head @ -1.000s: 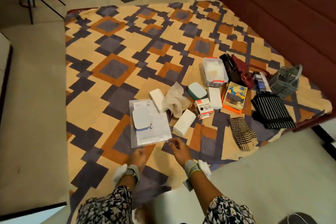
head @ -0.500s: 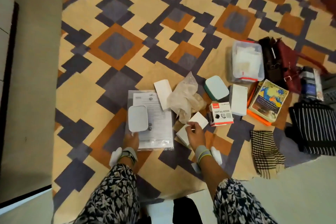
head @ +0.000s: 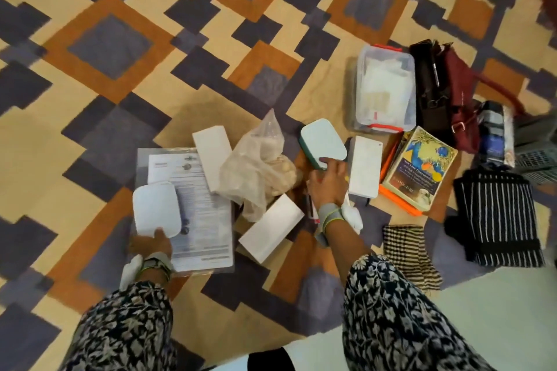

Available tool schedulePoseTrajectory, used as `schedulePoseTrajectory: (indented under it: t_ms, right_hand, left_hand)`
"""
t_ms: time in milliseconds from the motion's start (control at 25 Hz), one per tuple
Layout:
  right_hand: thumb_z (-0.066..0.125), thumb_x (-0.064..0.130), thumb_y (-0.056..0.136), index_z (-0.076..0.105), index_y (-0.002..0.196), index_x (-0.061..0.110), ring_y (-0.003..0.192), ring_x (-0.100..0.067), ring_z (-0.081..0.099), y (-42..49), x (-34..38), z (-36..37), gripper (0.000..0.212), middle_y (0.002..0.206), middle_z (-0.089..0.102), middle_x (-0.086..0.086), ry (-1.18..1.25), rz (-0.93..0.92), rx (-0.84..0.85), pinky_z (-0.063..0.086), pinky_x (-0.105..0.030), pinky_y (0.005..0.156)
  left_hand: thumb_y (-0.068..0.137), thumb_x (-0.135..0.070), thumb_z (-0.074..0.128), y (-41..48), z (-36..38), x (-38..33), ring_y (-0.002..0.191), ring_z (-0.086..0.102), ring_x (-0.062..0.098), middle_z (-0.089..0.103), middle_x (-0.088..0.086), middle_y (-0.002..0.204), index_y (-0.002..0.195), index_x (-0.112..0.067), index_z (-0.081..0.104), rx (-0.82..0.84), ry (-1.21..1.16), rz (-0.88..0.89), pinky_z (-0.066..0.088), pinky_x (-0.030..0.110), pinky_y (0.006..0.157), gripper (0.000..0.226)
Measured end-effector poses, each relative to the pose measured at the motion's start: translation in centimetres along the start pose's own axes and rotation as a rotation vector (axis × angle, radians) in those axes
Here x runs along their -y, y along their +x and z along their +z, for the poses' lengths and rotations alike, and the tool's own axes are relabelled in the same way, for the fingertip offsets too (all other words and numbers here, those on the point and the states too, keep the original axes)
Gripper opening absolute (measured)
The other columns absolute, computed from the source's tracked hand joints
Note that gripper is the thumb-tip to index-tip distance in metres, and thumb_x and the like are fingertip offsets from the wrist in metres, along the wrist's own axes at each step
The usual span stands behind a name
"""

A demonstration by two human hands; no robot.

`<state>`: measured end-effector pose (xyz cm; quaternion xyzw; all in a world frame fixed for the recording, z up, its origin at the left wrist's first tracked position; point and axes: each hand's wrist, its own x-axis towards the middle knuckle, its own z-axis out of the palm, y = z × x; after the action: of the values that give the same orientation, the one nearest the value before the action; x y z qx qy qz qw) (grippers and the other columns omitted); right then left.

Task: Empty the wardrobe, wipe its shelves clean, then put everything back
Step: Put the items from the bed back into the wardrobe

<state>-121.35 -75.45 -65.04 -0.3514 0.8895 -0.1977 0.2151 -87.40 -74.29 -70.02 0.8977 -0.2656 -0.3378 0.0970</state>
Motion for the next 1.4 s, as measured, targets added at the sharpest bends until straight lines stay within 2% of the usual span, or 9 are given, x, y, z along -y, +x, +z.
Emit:
schedulePoseTrajectory:
  t_ms: [200,400,520,800,1000,1080,1200,1280,1400]
  right_hand:
    - [0.065,0.031,0.083,0.037,0.135,0.013,0.123,-0.036,0.045,6.2,-3.3,-0.5,0.063,0.140,0.033,-0.013,-0.080,0.019,0.062,0.040,-0.043,0.103]
    - [0.076,0.047,0.070,0.008,0.149,0.017,0.144,-0.033,0.015,10.1,-4.3,1.6,0.109,0.156,0.011,-0.013,-0.206,0.071,0.138,0.021,-0.048,0.116]
    - [0.078,0.046,0.066,0.013,0.148,0.016,0.136,-0.037,0.030,10.2,-4.7,2.5,0.108,0.148,0.024,-0.016,-0.188,0.134,0.113,0.028,-0.048,0.112]
    - [0.076,0.048,0.062,0.028,0.140,0.013,0.115,-0.038,0.049,5.0,-4.0,0.7,0.098,0.131,0.033,-0.013,0.053,0.080,-0.087,0.047,-0.044,0.095]
    - [0.080,0.039,0.063,0.031,0.140,0.007,0.115,-0.038,0.047,-0.3,-4.2,-0.7,0.097,0.131,0.033,-0.017,0.120,0.042,-0.144,0.047,-0.042,0.091]
    - [0.081,0.040,0.062,0.029,0.141,0.009,0.119,-0.038,0.044,-3.0,-3.5,-1.4,0.099,0.134,0.031,-0.017,0.155,0.011,-0.143,0.045,-0.042,0.096]
    - [0.083,0.040,0.061,0.028,0.141,0.013,0.122,-0.039,0.041,-9.2,-0.6,-3.0,0.101,0.136,0.029,-0.015,0.213,-0.052,-0.095,0.043,-0.046,0.100]
    - [0.086,0.035,0.059,0.034,0.138,0.008,0.118,-0.044,0.044,-11.5,-0.8,-2.7,0.099,0.132,0.033,-0.019,0.221,-0.064,-0.107,0.044,-0.049,0.097]
    - [0.089,0.031,0.055,0.040,0.134,0.001,0.112,-0.045,0.047,-18.5,4.8,-3.2,0.098,0.127,0.038,-0.025,0.264,-0.204,-0.097,0.046,-0.049,0.091]
  left_hand:
    - [0.093,-0.030,0.056,-2.5,4.3,-1.3,0.118,0.048,0.048,0.047,0.032,0.132,0.129,0.007,0.040,-0.036,-0.116,-0.128,0.041,0.053,0.098,0.055]
    - [0.091,-0.038,0.057,-2.7,7.1,-2.9,0.107,0.055,0.044,0.059,0.029,0.114,0.101,-0.005,0.049,-0.106,-0.319,-0.016,0.044,0.049,0.093,0.036]
    - [0.089,-0.045,0.056,-2.5,8.1,-2.5,0.104,0.056,0.041,0.060,0.025,0.110,0.104,-0.002,0.056,-0.038,-0.306,-0.025,0.045,0.046,0.094,0.046]
    - [0.083,-0.035,0.064,-4.7,6.4,-2.4,0.090,0.054,0.024,0.058,0.008,0.092,0.073,-0.022,0.051,0.158,-0.623,-0.148,0.049,0.043,0.092,0.021]
    - [0.095,-0.021,0.054,-8.1,4.5,-2.2,0.086,0.052,0.020,0.051,0.002,0.082,0.081,-0.016,0.043,0.249,-0.738,-0.154,0.048,0.033,0.070,0.019]
    - [0.095,-0.020,0.054,-9.4,2.7,-1.8,0.088,0.053,0.021,0.053,0.008,0.092,0.096,-0.008,0.044,0.251,-0.753,-0.149,0.049,0.036,0.076,0.016]
    - [0.095,-0.027,0.054,-10.7,-2.8,1.2,0.102,0.056,0.036,0.056,0.026,0.116,0.120,0.004,0.046,0.286,-0.783,-0.077,0.050,0.043,0.078,0.041]
    - [0.094,-0.031,0.055,-11.8,-3.3,2.6,0.103,0.058,0.038,0.057,0.027,0.120,0.123,-0.002,0.051,0.296,-0.777,-0.051,0.051,0.048,0.078,0.041]
    - [0.090,-0.038,0.060,-12.9,-10.6,5.8,0.111,0.058,0.037,0.060,0.012,0.123,0.118,-0.025,0.053,0.246,-0.944,0.040,0.049,0.058,0.088,0.032]
